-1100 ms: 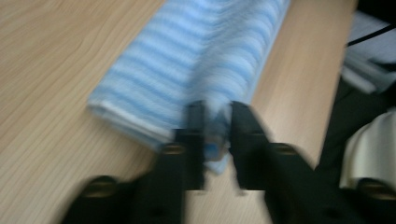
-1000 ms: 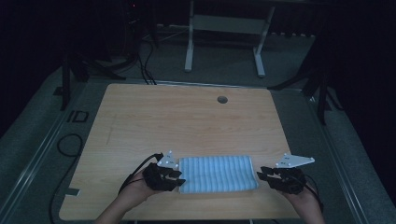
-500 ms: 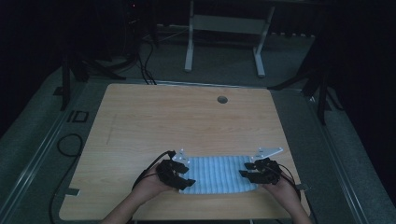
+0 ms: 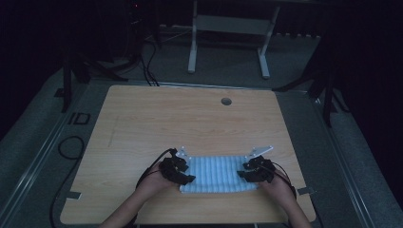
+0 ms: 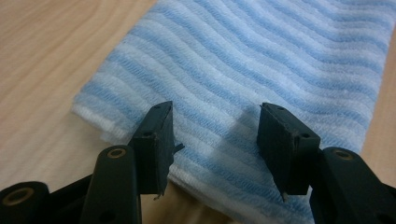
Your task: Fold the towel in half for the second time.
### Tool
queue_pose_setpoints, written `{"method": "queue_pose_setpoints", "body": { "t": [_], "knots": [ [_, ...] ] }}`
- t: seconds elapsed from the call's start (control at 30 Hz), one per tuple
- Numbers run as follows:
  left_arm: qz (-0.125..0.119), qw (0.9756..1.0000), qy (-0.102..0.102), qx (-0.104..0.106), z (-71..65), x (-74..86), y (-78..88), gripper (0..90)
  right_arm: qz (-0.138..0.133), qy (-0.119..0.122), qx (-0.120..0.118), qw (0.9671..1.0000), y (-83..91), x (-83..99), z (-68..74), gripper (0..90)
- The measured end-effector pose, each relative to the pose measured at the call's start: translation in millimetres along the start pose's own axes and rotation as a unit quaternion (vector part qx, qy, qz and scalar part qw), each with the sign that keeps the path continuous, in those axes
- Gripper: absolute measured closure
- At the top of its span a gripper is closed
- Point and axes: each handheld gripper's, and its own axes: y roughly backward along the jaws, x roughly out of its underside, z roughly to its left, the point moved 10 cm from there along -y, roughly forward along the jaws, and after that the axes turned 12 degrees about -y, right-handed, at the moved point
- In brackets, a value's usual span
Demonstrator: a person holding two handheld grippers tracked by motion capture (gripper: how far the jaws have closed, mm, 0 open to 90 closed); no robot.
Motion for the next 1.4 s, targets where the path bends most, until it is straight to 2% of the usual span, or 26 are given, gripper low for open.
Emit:
{"method": "queue_pose_setpoints", "body": {
  "t": [0.23,0.3,0.47,0.57,0.87,0.97,1.2,1.3,1.4],
  "knots": [
    [0.004,0.9999,0.006,-0.011,20.9,2.2,2.7,45.7,0.000,-0.011,-0.021,0.9997,-9.5,-14.7,-0.6,52.1],
    [0.012,0.9999,0.001,-0.011,24.8,3.3,3.9,45.7,-0.001,-0.012,-0.024,0.9996,-12.3,-18.9,-0.9,52.0],
    [0.016,0.9997,0.006,-0.015,35.3,5.0,5.5,45.7,0.003,-0.011,-0.024,0.9996,-18.9,-29.4,-1.8,51.7],
    [0.015,0.9995,0.018,-0.022,50.4,6.8,7.2,45.7,0.005,-0.013,-0.022,0.9997,-26.0,-40.1,-1.1,51.3],
    [0.018,0.9988,0.034,-0.030,72.8,12.2,12.6,45.7,0.005,-0.012,-0.022,0.9997,-39.5,-60.4,1.5,50.2],
    [0.018,0.9981,0.045,-0.039,86.0,15.2,15.6,45.6,0.006,-0.014,-0.023,0.9996,-44.8,-68.3,2.7,49.1],
    [0.028,0.9977,0.045,-0.043,98.1,17.7,18.1,45.6,0.013,-0.011,-0.025,0.9995,-54.6,-82.5,4.9,43.2],
    [0.030,0.9970,0.055,-0.046,105.9,18.1,19.3,45.6,0.019,-0.004,-0.026,0.9995,-58.8,-88.3,5.9,41.5],
    [0.033,0.9967,0.056,-0.049,109.9,18.6,19.9,45.4,0.022,-0.006,-0.026,0.9994,-61.2,-92.4,5.4,41.4]
  ]
}}
